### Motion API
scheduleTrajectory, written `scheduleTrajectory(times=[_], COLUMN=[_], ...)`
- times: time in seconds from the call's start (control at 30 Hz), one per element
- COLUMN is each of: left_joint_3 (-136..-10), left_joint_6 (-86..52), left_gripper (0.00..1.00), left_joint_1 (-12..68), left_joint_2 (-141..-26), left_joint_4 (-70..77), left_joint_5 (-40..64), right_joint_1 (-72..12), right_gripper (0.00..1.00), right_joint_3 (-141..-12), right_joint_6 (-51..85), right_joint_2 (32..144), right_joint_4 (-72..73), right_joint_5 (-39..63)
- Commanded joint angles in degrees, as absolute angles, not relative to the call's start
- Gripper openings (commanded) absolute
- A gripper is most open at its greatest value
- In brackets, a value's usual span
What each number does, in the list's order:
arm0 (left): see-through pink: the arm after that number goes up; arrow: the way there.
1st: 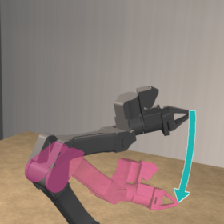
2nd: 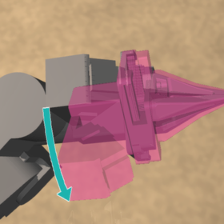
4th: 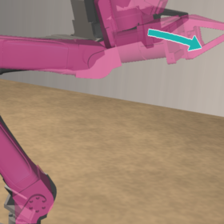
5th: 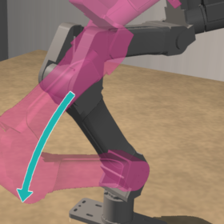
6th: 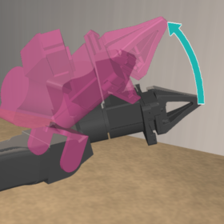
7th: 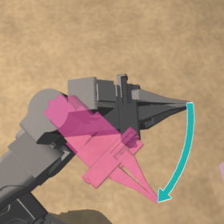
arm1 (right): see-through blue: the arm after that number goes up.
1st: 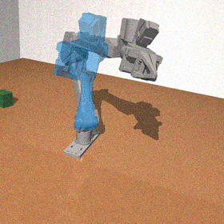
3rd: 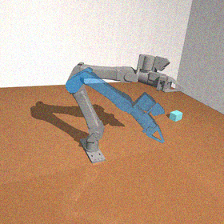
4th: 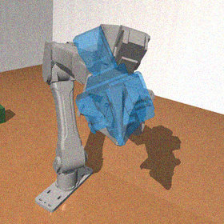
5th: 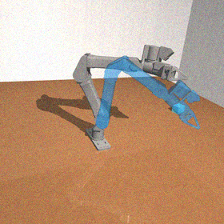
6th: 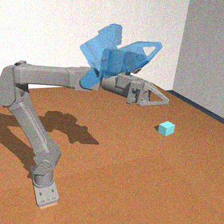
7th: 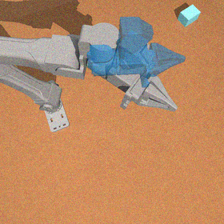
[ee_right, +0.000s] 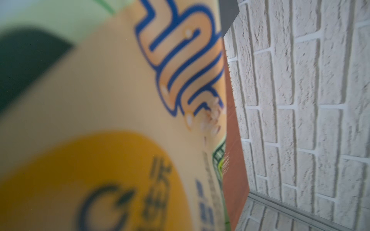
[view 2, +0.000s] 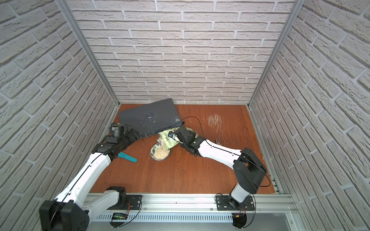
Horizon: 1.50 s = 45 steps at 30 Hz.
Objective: Pour the oats into the breakfast bowl
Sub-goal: Pour the oats into the bowl, then place the oats bag at the center of the board.
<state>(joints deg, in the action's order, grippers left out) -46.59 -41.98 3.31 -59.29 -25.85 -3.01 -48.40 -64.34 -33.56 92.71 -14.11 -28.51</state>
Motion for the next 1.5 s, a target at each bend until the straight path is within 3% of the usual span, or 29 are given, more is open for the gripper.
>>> scheduleTrajectory(times=[0.0,0.27,0.43,0.6,0.73,1.03,1.23,1.33,1.37,1.47], left_joint_3=[-48.48,-48.54,-50.66,-53.06,-53.93,-54.90,-59.36,-61.47,-62.11,-63.31], left_joint_6=[-40.14,-37.96,-33.65,-29.24,-27.45,-23.78,-17.98,-14.97,-14.13,-10.74], left_gripper=[0.86,0.83,0.82,0.81,0.81,0.81,0.82,0.83,0.83,0.83], left_joint_1=[2.95,3.43,7.40,12.47,14.80,15.68,15.71,15.67,15.68,15.66], left_joint_2=[-58.10,-58.97,-61.57,-65.59,-68.14,-70.31,-73.14,-74.74,-75.22,-76.43], left_joint_4=[-23.43,-19.83,-17.61,-15.53,-13.27,-10.05,-12.41,-12.89,-13.00,-12.74], left_joint_5=[-1.33,4.03,6.53,7.55,8.24,11.20,15.68,18.02,18.48,20.66], right_joint_1=[-44.93,-33.66,-26.75,-24.72,-24.63,-24.63,-24.26,-24.26,-24.26,-24.22], right_gripper=[0.03,0.03,0.04,0.07,0.20,0.63,0.74,0.67,0.58,0.18], right_joint_3=[-68.09,-65.53,-58.91,-51.30,-47.86,-46.31,-47.30,-48.81,-49.53,-51.88], right_joint_6=[-22.27,-4.39,3.27,6.06,6.84,1.08,-2.53,-4.68,-5.52,-8.50], right_joint_2=[87.28,85.44,84.73,85.83,86.74,82.01,77.51,76.37,76.26,75.61], right_joint_4=[-14.42,-17.89,-10.03,1.21,7.96,7.16,3.25,0.08,-1.34,-6.69], right_joint_5=[-23.37,2.88,19.58,26.71,27.95,24.55,25.05,26.30,26.67,26.74])
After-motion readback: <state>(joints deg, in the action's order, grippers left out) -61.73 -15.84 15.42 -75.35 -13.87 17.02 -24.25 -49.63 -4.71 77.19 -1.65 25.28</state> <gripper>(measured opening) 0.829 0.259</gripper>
